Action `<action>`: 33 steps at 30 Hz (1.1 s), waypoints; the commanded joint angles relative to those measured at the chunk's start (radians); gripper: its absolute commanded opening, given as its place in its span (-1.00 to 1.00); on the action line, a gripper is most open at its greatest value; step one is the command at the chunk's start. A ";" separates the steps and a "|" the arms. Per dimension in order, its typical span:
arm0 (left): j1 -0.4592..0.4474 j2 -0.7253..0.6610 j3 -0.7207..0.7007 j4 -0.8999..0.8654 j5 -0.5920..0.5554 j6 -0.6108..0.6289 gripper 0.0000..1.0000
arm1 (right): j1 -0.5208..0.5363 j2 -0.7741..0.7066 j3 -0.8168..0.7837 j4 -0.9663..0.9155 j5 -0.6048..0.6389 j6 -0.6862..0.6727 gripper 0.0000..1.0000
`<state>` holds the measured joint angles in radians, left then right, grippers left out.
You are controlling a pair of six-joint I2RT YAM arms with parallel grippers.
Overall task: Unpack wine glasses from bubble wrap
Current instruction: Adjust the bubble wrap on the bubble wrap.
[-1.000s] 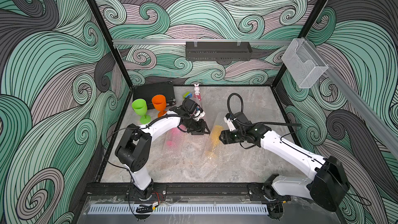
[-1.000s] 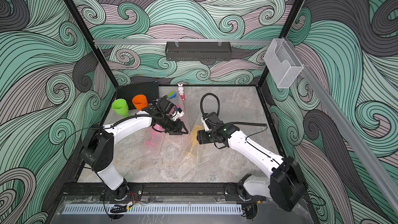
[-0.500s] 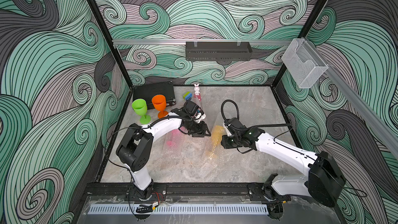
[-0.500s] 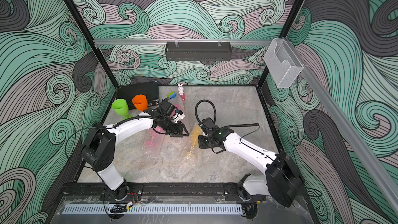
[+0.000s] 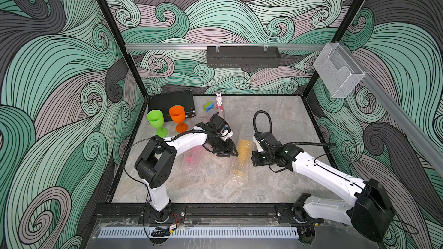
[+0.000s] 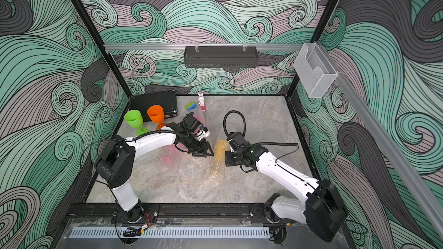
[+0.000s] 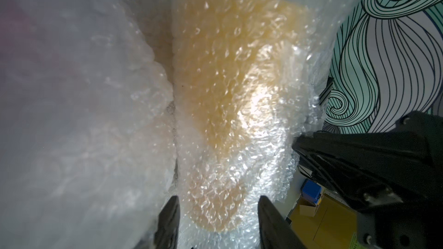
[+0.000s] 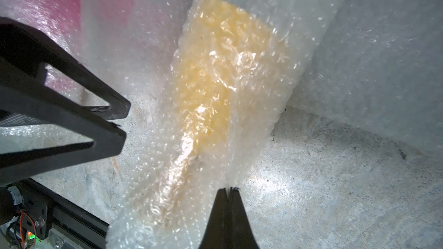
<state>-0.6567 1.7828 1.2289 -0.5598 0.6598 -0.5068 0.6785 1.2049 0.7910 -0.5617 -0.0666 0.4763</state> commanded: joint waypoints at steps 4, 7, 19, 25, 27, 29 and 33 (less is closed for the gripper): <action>-0.020 0.027 0.067 -0.011 0.024 0.011 0.07 | -0.039 -0.007 0.014 -0.009 -0.043 -0.049 -1.00; -0.036 0.052 0.082 -0.017 0.009 0.011 0.09 | -0.039 0.010 0.020 -0.023 -0.049 -0.053 -1.00; -0.083 0.120 0.089 0.023 -0.057 -0.036 0.11 | -0.039 0.036 0.023 0.003 -0.067 -0.035 -0.37; -0.084 0.133 0.098 0.035 -0.045 -0.048 -0.15 | -0.038 0.085 0.042 0.022 -0.060 -0.038 -0.22; -0.084 0.135 0.101 0.035 -0.042 -0.050 -0.24 | -0.037 0.104 0.052 0.016 -0.057 -0.038 -0.22; -0.084 0.135 0.104 0.036 -0.038 -0.052 -0.35 | -0.037 0.110 0.057 0.004 -0.031 -0.038 -0.22; -0.086 0.129 0.109 0.034 -0.027 -0.050 -0.63 | -0.039 0.097 0.053 -0.014 0.030 -0.046 -0.22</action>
<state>-0.7357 1.8969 1.2949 -0.5350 0.6159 -0.5526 0.6411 1.3128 0.8207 -0.5591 -0.0933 0.4442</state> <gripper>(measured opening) 0.197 0.388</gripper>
